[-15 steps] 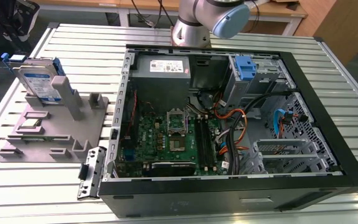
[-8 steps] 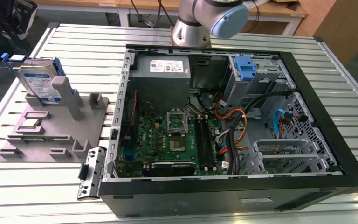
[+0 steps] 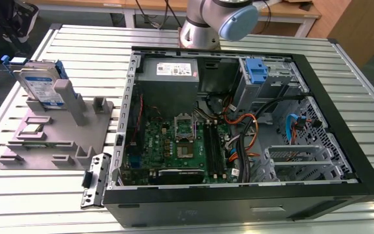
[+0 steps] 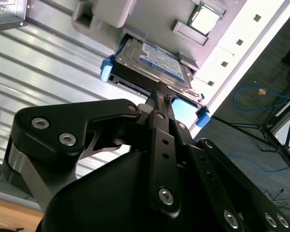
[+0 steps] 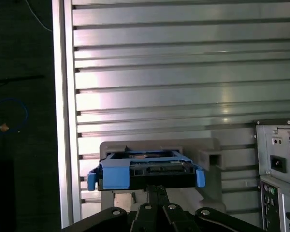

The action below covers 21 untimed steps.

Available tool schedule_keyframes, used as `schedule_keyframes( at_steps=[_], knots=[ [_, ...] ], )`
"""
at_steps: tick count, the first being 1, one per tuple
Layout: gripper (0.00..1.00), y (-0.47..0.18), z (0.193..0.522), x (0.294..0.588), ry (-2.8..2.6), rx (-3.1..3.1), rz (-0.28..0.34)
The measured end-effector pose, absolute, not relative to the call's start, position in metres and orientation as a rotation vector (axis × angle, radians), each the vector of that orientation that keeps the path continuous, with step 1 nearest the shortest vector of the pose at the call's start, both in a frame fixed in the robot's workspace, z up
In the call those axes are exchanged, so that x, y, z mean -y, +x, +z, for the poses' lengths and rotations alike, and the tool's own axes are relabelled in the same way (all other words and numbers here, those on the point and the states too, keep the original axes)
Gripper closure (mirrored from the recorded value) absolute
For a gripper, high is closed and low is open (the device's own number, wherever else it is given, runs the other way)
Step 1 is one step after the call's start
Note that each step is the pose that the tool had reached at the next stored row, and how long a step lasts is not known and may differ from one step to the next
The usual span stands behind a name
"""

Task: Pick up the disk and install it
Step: 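Reach for the disk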

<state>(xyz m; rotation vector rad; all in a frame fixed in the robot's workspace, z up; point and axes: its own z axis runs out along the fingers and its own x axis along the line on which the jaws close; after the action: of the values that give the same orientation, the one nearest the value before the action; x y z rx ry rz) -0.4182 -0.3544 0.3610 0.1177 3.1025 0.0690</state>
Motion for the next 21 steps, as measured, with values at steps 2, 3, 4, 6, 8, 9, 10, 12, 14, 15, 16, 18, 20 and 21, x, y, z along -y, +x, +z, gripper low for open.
schedule_keyframes(
  at_steps=[2,3,4,6,8,9,10,12,14,15,16,18,20,21],
  knots=[
    [0.89,-0.419,0.358,0.353,0.118,-3.102,0.069],
    [0.89,-0.420,0.356,0.352,0.118,-3.102,0.069],
    [0.89,-0.420,0.355,0.352,0.118,-3.103,0.069],
    [0.89,-0.421,0.353,0.352,0.118,-3.103,0.068],
    [0.89,-0.421,0.352,0.352,0.118,-3.103,0.067],
    [0.89,-0.421,0.351,0.352,0.118,-3.103,0.067],
    [0.89,-0.421,0.349,0.352,0.118,-3.103,0.067],
    [0.89,-0.421,0.348,0.352,0.118,-3.103,0.067],
    [0.89,-0.421,0.348,0.352,0.118,-3.103,0.067],
    [0.89,-0.421,0.348,0.352,0.118,-3.103,0.067],
    [0.89,-0.421,0.348,0.352,0.118,-3.103,0.067],
    [0.89,-0.421,0.348,0.352,0.118,-3.103,0.067],
    [0.89,-0.421,0.348,0.352,0.118,-3.103,0.067],
    [0.89,-0.421,0.348,0.352,0.118,-3.103,0.067]
  ],
)
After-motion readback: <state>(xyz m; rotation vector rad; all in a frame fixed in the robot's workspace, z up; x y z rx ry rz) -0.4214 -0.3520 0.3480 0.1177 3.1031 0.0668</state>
